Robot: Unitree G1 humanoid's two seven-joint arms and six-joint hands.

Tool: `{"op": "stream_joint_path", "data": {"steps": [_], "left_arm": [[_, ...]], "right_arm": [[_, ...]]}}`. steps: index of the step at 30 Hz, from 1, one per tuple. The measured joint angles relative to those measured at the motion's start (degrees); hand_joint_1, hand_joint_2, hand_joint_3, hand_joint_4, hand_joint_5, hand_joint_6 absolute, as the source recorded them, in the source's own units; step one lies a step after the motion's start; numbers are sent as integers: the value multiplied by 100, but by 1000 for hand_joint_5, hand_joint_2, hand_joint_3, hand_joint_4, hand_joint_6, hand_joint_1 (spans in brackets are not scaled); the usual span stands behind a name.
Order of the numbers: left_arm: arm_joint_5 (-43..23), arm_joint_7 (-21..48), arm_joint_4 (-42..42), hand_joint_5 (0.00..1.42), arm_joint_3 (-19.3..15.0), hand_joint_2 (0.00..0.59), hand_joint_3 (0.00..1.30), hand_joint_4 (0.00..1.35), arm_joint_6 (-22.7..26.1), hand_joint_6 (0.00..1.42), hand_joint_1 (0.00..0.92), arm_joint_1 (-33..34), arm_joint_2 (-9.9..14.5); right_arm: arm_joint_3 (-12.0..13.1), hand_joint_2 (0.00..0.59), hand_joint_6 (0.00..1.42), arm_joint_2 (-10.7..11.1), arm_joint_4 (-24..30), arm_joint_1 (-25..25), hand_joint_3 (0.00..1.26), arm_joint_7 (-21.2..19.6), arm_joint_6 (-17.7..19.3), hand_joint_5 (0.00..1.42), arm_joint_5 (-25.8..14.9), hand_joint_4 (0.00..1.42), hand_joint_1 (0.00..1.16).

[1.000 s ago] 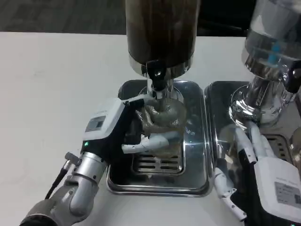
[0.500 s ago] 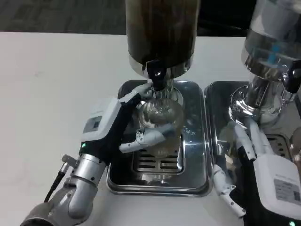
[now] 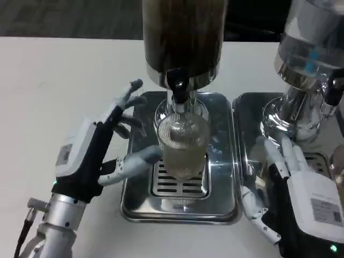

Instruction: Grasp the cup under the faucet to collect the drink, then remove the cup.

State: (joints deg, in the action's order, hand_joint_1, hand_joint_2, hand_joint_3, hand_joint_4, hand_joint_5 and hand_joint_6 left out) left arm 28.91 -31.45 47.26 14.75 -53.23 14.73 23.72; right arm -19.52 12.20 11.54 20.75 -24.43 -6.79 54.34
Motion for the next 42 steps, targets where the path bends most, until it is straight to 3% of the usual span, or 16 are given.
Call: {"op": "stream_joint_path", "data": {"steps": [3, 8, 17, 21, 30, 42], "left_arm": [[-754, 778, -707, 210, -246, 53, 6, 18, -129, 166, 0, -490, 121], [-2080, 1957, -2090, 134, -559, 74, 15, 0, -104, 92, 0, -960, 211], [-3573, 3556, -3653, 152, -943, 78, 50, 0, 419, 116, 0, -1060, 287], [-3734, 4009, -3837, 181, -959, 79, 72, 2, 629, 152, 0, -960, 233], [-3715, 4854, -3647, 228, -917, 92, 124, 78, 959, 205, 0, -331, -160], [-3284, 5053, -2974, 239, -1039, 94, 159, 118, 931, 212, 0, -107, -304]], "right_arm": [[4, 454, 105, 61, -24, -51, 5, 53, 111, 1, -68, 0, 206], [12, 424, 41, 88, -44, -126, 0, 94, 220, 0, -218, 0, 254], [17, 412, 19, 117, -165, -253, 0, 172, 284, 0, -379, 0, 262], [16, 409, 23, 131, -214, -284, 0, 180, 294, 0, -411, 0, 263], [2, 407, 31, 106, -217, -329, 0, 180, 334, 0, -411, 0, 265], [4, 406, 33, -31, -217, -270, 0, 167, 334, 0, -407, 0, 266]]}}
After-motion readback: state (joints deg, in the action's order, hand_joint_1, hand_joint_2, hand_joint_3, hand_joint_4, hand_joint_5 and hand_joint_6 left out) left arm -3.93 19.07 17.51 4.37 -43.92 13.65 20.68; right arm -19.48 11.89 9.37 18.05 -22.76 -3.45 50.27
